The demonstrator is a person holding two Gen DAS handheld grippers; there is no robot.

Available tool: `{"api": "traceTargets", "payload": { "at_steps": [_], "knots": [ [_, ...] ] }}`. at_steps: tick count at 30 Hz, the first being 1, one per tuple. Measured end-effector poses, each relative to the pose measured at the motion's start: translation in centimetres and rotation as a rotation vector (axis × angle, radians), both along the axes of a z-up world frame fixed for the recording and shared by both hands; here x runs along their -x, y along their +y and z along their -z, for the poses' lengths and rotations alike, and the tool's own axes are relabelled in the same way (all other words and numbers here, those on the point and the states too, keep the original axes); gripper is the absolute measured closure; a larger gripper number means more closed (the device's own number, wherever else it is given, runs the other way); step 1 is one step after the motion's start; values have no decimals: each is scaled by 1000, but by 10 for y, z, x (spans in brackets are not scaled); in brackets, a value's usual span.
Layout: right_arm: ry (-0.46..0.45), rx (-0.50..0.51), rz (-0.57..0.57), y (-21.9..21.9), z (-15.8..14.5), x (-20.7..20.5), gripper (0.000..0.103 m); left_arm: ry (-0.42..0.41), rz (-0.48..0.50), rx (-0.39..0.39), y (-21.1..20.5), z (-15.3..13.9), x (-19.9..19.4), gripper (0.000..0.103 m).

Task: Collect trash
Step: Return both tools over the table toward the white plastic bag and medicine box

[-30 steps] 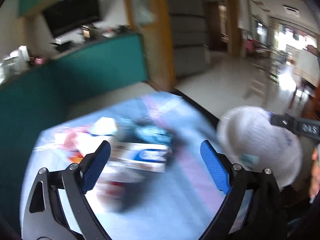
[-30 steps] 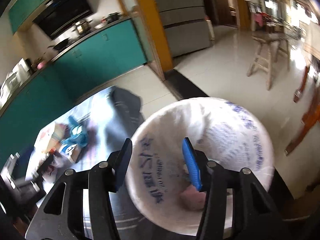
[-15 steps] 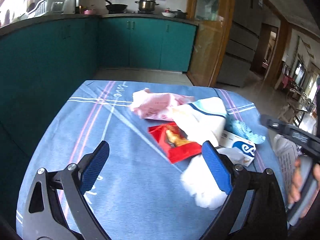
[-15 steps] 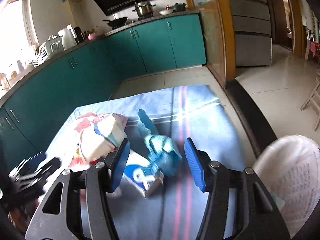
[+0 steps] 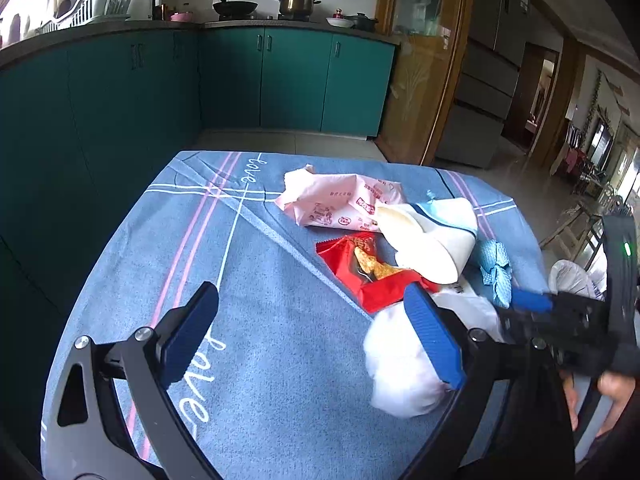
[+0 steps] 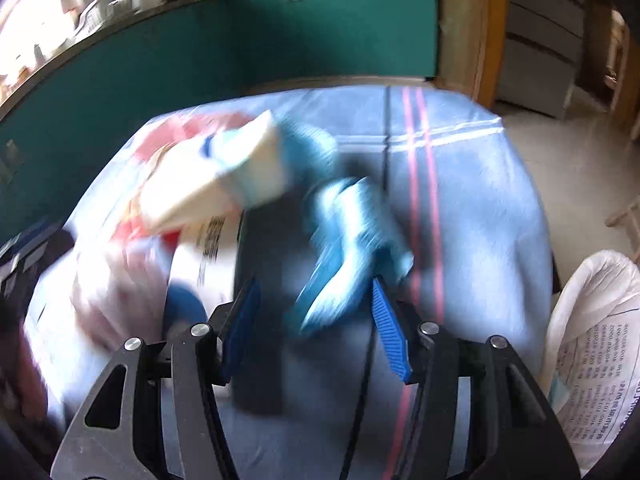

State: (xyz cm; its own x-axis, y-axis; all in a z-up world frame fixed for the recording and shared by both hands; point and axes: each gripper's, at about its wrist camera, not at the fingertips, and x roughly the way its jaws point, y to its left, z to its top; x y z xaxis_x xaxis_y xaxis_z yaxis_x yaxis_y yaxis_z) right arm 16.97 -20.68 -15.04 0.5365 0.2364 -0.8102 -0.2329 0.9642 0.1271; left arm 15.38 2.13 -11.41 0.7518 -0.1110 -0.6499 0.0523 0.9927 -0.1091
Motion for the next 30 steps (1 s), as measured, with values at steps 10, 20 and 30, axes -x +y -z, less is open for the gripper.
{"api": "traceTargets", "payload": {
  "at_steps": [10, 20, 30],
  "knots": [
    [-84, -66, -17, 5, -26, 22, 47, 12, -68, 35, 20, 8, 0, 8],
    [-54, -8, -86, 58, -8, 18, 46, 33, -86, 88, 32, 13, -2, 8],
    [-15, -2, -120, 52, -4, 25, 58, 32, -74, 86, 32, 13, 1, 8]
  ]
}}
